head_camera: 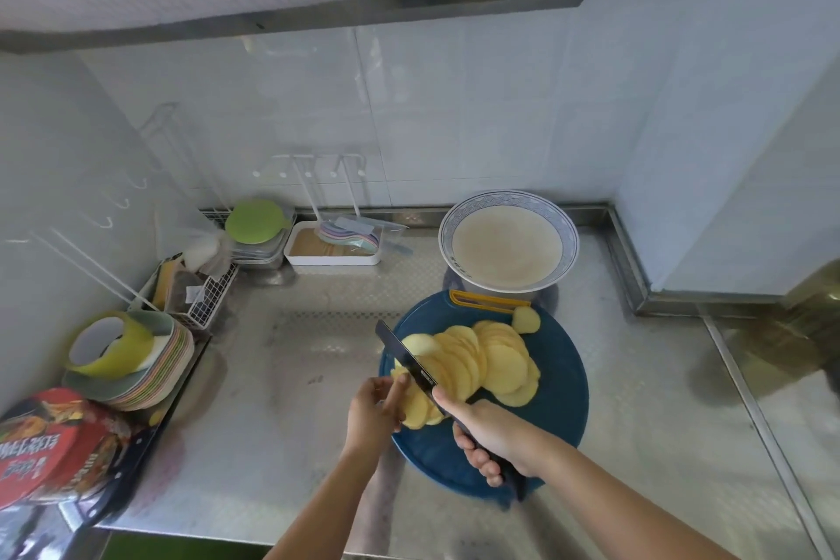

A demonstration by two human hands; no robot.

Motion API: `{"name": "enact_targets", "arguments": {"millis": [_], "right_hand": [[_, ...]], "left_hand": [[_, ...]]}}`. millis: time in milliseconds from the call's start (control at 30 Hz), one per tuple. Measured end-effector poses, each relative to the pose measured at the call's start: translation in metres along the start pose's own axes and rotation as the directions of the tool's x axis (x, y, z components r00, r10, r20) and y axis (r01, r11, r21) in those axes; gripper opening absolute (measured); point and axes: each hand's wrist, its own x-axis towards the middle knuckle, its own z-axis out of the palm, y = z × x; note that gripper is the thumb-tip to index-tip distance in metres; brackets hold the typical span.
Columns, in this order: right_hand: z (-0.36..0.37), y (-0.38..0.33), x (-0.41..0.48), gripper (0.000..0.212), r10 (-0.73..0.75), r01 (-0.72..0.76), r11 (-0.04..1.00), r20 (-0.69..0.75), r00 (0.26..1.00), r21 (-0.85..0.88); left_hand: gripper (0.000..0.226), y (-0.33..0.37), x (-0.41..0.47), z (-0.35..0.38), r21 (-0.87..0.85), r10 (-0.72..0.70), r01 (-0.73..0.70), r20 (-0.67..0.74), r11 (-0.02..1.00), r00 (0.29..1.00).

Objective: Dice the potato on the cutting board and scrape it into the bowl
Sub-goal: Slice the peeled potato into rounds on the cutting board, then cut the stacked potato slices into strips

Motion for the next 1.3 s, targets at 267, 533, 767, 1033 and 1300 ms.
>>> {"name": "enact_targets", "arguments": {"millis": [267,533,767,1033,1300], "right_hand": [[-0.039,0.012,-0.024,0.062,-0.193,0.179,0.980,-0.211,0.958,-0.085],[-0.120,0.056,-0.050,0.056,-0.328,0.070,0.867,-0.458,0.827,-0.494],[-0.134,0.081,-0.056,0.052,-0.292,0.041,0.892,-0.506,0.812,-0.450],[-0.134,0.102,-0.054,0.057,-0.289,0.059,0.899,-0.487,0.824,-0.435],[-0.117,0.105,-0.048,0.057,-0.354,0.118,0.871,-0.441,0.825,-0.477]], "left_hand": [[0.028,-0.005,-0.013,0.001,0.165,0.079,-0.075,-0.020,0.983,0.997],[0.126,-0.018,-0.043,0.025,0.656,0.013,0.048,-0.088,0.754,0.996],[0.125,-0.038,-0.047,0.039,0.708,-0.021,0.065,-0.071,0.703,0.997],[0.122,-0.062,-0.076,0.033,0.766,-0.045,0.103,-0.096,0.635,0.994],[0.125,-0.077,-0.100,0.013,0.640,-0.011,0.050,-0.065,0.767,0.998]]}}
